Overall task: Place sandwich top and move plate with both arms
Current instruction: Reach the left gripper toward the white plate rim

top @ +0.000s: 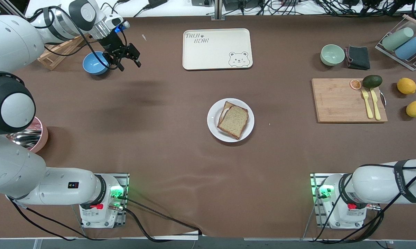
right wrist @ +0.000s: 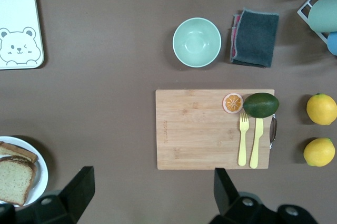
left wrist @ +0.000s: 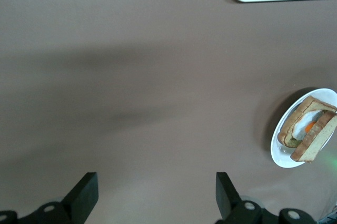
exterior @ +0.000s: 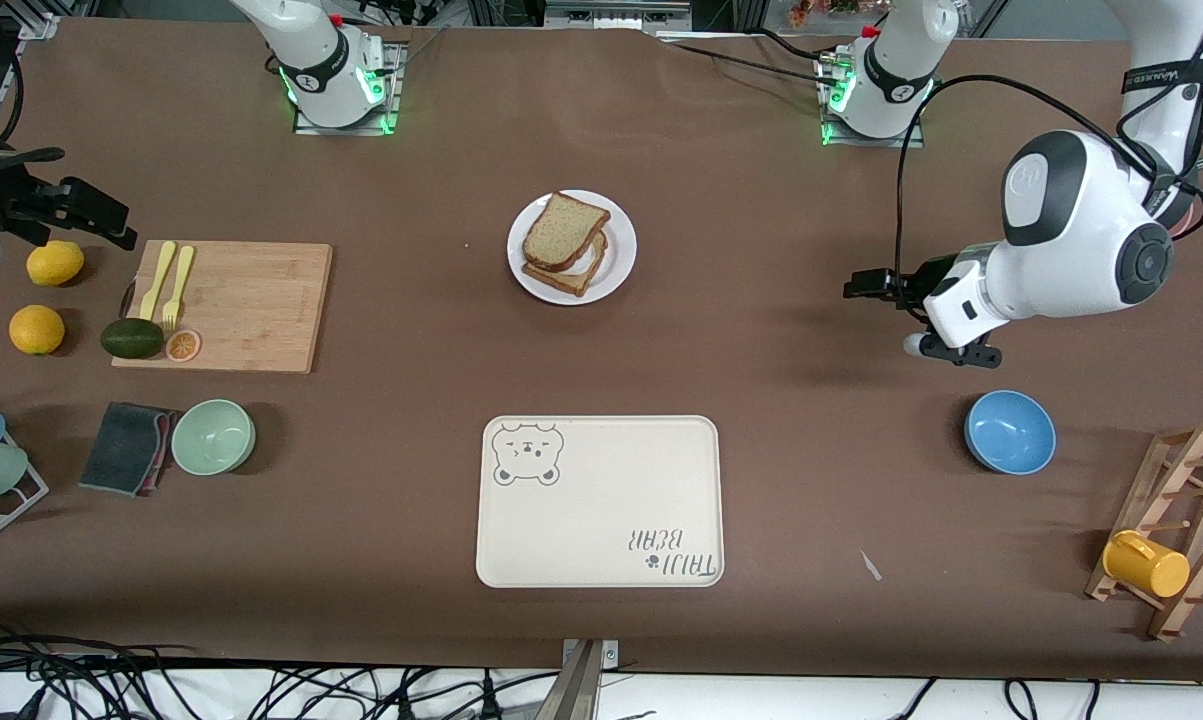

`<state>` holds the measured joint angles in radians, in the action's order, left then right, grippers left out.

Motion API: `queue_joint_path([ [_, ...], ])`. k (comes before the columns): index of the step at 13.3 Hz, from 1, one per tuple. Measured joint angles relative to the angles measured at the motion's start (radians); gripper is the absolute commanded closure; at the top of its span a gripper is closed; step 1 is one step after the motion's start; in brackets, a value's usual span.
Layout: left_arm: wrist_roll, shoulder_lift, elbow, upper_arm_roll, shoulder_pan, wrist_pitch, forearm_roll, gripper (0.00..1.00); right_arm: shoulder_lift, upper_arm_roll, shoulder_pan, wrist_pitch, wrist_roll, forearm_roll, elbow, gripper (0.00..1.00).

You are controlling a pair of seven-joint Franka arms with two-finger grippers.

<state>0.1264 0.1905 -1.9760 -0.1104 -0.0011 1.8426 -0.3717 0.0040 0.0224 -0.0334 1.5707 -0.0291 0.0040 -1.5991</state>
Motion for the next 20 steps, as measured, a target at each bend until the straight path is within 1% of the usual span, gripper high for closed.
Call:
queue_joint_path([
  [3,0.006,0.065,0.0,-0.056,-0.002,0.02,-0.12,0.02,0.0,-0.002,-0.002,-0.017,0.0,0.0,0.0,0.0],
  [5,0.056,0.113,0.001,-0.089,-0.004,0.034,-0.237,0.02,0.001,-0.011,-0.004,-0.021,0.0,0.0,0.0,0.0],
  [6,0.092,0.134,0.001,-0.094,-0.007,0.044,-0.287,0.02,0.001,-0.014,-0.004,-0.021,0.0,0.0,0.0,0.0],
  [8,0.123,0.167,-0.001,-0.097,-0.03,0.094,-0.327,0.04,0.002,-0.018,-0.005,-0.028,0.0,0.0,-0.001,0.0],
  [11,0.127,0.23,-0.018,-0.101,-0.135,0.244,-0.365,0.01,0.002,-0.022,-0.005,-0.032,0.0,0.0,-0.001,0.0],
  [12,0.127,0.25,-0.021,-0.102,-0.16,0.27,-0.379,0.01,0.003,-0.022,-0.005,-0.033,0.0,0.0,-0.001,0.0],
  [14,0.16,0.278,-0.028,-0.106,-0.173,0.278,-0.462,0.01,0.003,-0.022,-0.005,-0.033,0.0,0.0,-0.001,0.0],
  [18,0.366,0.285,-0.104,-0.107,-0.159,0.278,-0.622,0.01,0.003,-0.022,-0.005,-0.033,0.0,0.0,-0.001,0.0],
  [20,0.423,0.288,-0.12,-0.114,-0.162,0.278,-0.722,0.01,0.003,-0.022,-0.005,-0.033,0.0,0.0,-0.001,0.0],
])
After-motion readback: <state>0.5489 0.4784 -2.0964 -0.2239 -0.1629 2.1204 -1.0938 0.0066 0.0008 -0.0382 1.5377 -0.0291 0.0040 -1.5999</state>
